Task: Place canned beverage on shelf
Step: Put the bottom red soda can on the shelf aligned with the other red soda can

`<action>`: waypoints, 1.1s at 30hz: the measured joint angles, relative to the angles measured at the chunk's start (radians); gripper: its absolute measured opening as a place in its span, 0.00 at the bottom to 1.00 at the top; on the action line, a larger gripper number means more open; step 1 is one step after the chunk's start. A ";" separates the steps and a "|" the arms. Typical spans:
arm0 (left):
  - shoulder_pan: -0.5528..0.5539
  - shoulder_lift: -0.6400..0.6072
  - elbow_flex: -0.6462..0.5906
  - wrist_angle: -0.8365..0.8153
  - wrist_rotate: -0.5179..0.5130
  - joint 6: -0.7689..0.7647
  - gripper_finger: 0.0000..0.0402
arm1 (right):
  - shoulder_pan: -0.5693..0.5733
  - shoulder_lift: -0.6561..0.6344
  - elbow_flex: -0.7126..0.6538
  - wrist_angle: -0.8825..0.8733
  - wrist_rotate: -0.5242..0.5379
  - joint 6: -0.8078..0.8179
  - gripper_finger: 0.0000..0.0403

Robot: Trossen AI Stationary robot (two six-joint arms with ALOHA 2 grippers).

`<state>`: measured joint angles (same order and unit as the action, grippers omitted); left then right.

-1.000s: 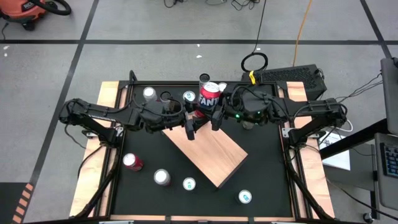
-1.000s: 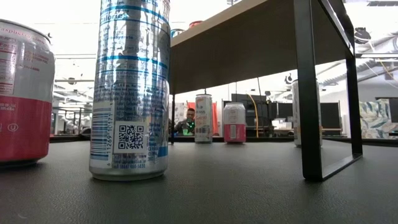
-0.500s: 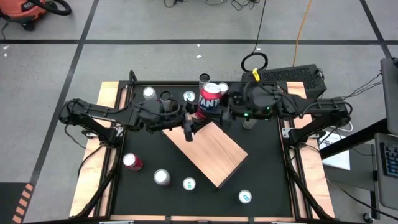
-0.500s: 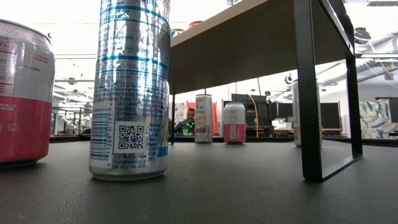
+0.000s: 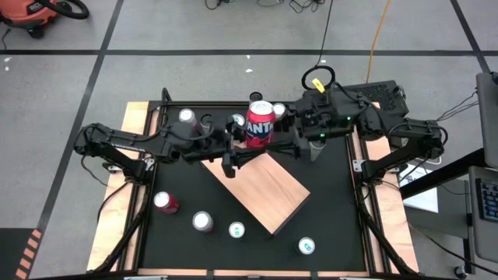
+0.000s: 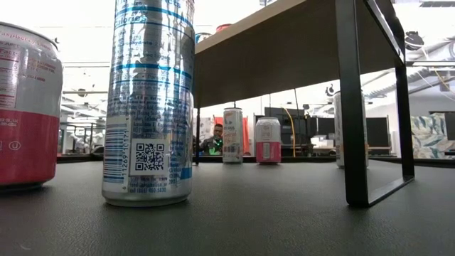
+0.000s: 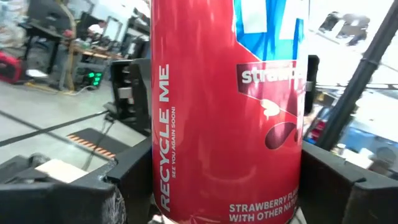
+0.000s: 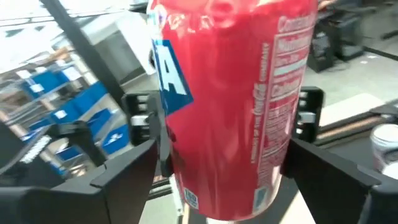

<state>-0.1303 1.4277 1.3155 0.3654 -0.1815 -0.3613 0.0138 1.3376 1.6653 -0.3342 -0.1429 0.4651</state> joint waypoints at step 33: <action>-0.006 0.024 0.003 0.023 0.017 0.034 0.81 | -0.033 0.038 -0.002 0.156 -0.125 -0.019 0.70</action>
<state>-0.1359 1.4521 1.3182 0.3880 -0.1643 -0.3269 -0.0192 1.3761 1.6630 -0.1782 -0.2678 0.4459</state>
